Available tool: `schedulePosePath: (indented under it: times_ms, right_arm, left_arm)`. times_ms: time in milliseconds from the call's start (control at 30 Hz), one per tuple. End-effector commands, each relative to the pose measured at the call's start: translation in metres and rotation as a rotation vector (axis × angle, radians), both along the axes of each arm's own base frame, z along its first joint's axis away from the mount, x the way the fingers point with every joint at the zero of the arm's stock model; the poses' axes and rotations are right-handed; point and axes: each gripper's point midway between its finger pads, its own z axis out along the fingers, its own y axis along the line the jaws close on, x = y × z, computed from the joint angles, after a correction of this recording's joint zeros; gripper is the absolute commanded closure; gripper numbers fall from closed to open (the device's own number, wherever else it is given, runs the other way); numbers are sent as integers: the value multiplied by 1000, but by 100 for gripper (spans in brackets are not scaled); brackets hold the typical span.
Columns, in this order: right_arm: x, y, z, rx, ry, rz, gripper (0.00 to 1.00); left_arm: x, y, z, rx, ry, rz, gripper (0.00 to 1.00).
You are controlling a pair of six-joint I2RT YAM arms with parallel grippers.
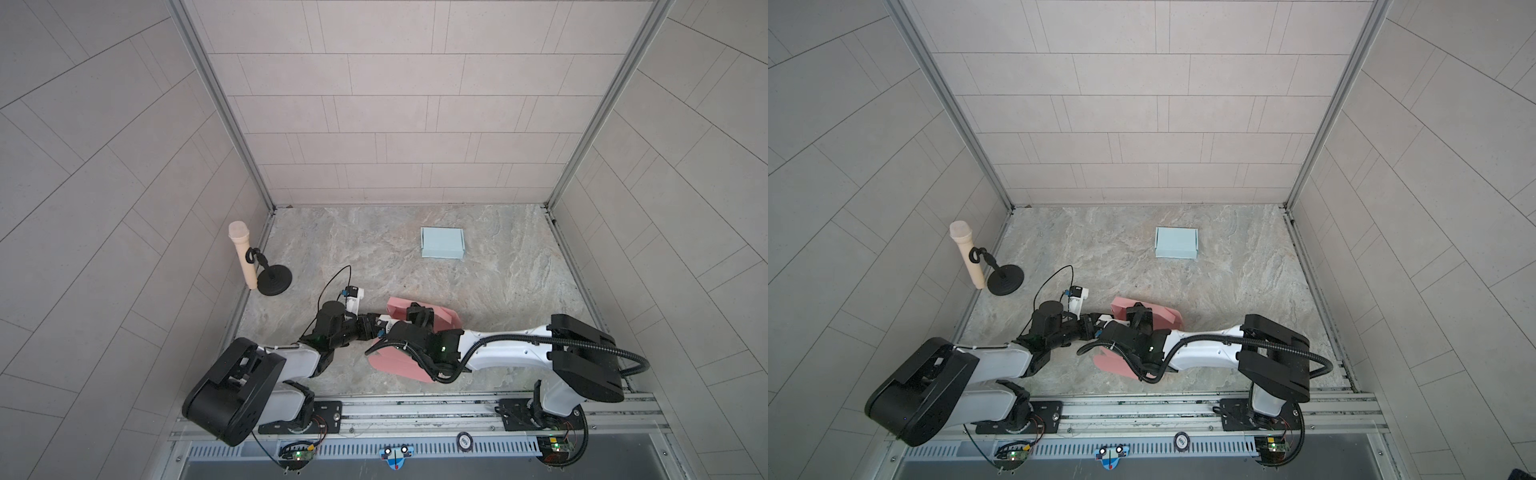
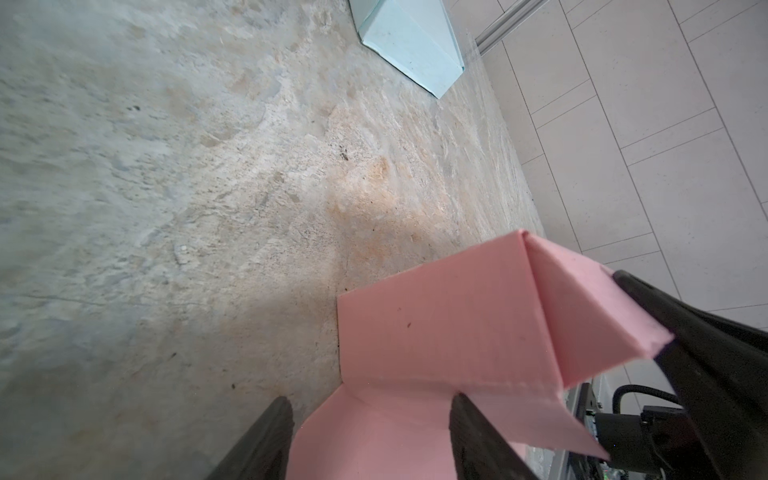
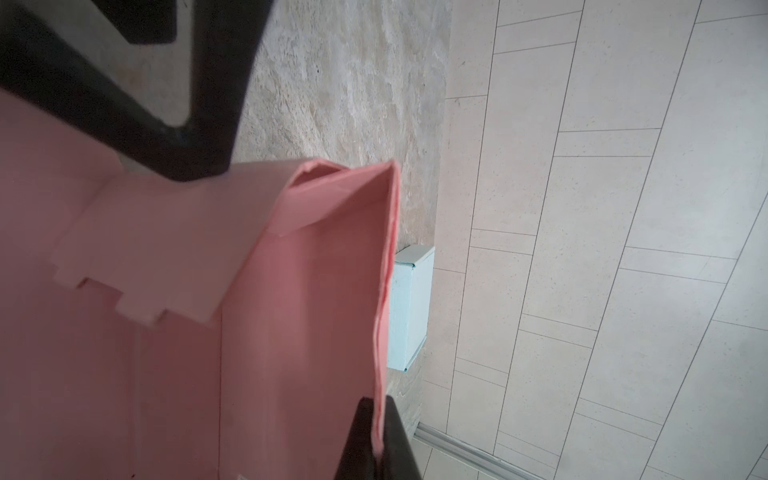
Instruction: Fold the paper box
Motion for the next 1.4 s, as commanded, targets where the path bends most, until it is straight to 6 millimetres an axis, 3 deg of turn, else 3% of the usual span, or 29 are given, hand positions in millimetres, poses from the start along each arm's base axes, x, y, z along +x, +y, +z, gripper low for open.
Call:
schedulePosePath:
  times_ms: [0, 267, 800, 1000, 1167, 1367]
  right_arm:
    - [-7, -1, -4, -19, 9, 19, 100]
    - [-9, 0, -3, -20, 9, 26, 100]
    - [-17, 4, -6, -16, 21, 35, 100]
    - [-21, 6, -7, -13, 23, 42, 92]
    - [-24, 3, -7, -40, -17, 32, 91]
    - [-22, -5, 6, -44, -97, 11, 93]
  left_arm:
    - [1, 4, 3, 35, -64, 20, 38]
    - [-11, -1, 7, 56, -139, 20, 37]
    - [-10, -10, 16, 87, -281, 12, 36]
    - [-13, -8, 10, 82, -277, 19, 36]
    - [-15, -2, 7, 81, -270, 40, 36]
    - [-21, 5, 6, 82, -263, 58, 35]
